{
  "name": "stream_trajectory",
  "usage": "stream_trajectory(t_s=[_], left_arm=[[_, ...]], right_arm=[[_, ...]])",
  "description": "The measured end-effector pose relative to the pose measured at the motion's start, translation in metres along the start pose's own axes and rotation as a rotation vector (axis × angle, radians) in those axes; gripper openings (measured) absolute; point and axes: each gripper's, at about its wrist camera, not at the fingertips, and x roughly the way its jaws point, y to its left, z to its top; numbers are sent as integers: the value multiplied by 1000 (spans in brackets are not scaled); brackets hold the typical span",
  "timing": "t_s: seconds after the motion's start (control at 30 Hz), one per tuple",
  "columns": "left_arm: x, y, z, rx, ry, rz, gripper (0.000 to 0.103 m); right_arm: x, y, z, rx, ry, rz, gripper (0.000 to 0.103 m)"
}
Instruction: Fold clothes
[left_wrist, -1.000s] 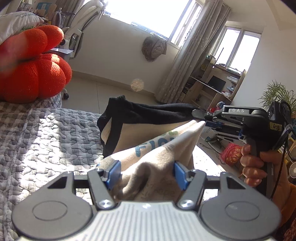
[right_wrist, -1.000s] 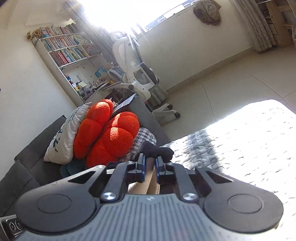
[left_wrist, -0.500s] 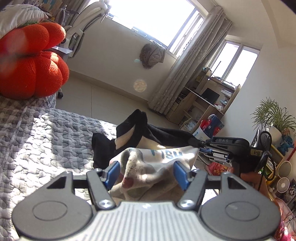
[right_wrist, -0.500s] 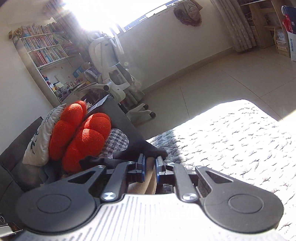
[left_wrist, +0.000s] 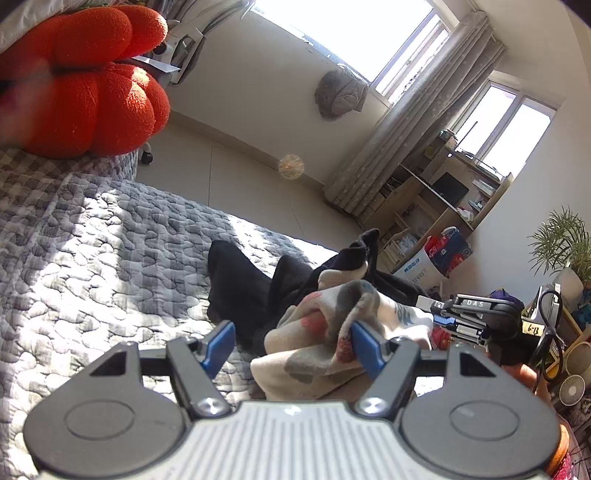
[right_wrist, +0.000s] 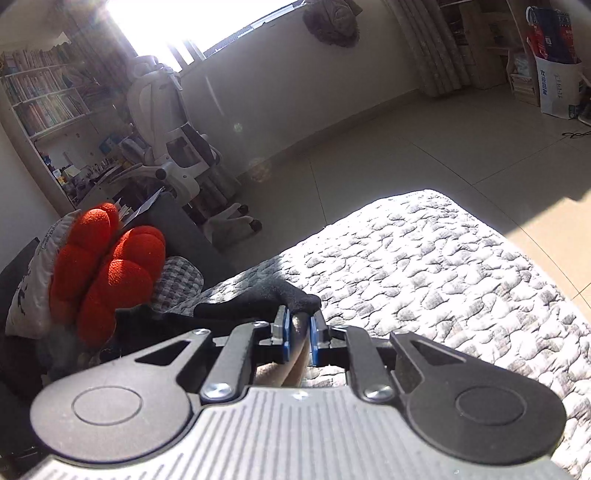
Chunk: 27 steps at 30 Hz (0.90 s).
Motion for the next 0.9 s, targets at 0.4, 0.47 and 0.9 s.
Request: stream_trajectory(t_s=[0.4, 0.47, 0.9], left_arm=[[55, 12, 7, -176, 64, 13, 69], [70, 10, 5, -193, 95, -10, 69], [122, -24, -13, -210, 244, -115, 38]], right_arm=[[24, -47, 1, 101, 68, -130, 14], [26, -47, 0, 106, 81, -133, 14], [27, -37, 0, 56, 100, -117, 14]])
